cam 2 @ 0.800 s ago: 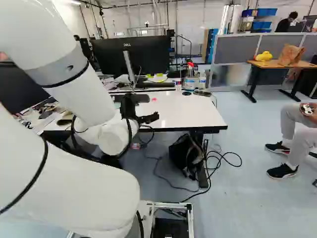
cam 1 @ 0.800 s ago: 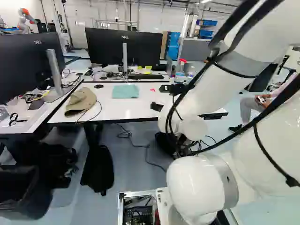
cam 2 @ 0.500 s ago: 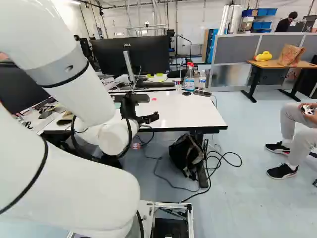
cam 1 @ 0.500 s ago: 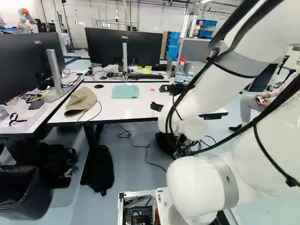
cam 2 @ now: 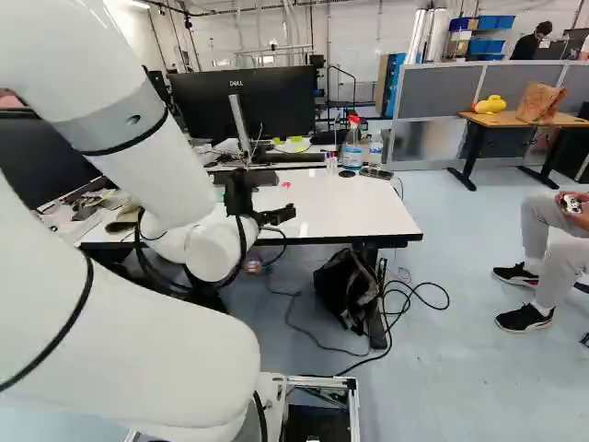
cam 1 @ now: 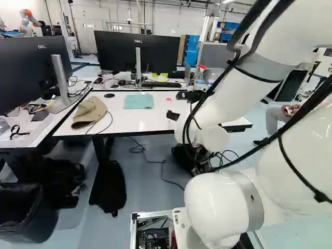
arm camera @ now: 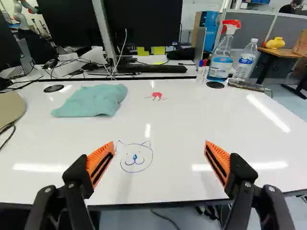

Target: Clean the table with the green towel

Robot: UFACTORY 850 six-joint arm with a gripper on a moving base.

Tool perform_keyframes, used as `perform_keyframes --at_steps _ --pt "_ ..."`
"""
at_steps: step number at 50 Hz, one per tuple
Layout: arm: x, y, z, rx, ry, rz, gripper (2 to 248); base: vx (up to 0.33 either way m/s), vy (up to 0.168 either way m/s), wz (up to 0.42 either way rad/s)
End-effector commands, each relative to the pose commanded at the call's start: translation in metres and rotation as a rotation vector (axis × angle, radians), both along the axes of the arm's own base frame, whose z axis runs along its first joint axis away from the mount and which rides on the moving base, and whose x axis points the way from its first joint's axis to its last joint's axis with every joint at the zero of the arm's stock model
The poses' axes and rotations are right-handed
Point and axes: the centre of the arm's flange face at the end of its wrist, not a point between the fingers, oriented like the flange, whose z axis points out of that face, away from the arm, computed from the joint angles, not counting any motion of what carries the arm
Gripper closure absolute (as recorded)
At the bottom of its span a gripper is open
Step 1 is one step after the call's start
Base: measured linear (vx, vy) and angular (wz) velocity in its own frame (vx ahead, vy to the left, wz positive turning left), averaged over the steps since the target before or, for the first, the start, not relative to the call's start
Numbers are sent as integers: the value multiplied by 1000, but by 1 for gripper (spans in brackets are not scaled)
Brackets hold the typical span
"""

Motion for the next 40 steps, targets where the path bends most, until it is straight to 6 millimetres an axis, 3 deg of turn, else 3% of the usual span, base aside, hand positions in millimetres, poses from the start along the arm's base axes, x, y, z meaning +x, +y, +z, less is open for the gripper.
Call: perform_keyframes --at_steps 40 --pt "78 1 44 0 -88 4 3 0 0 0"
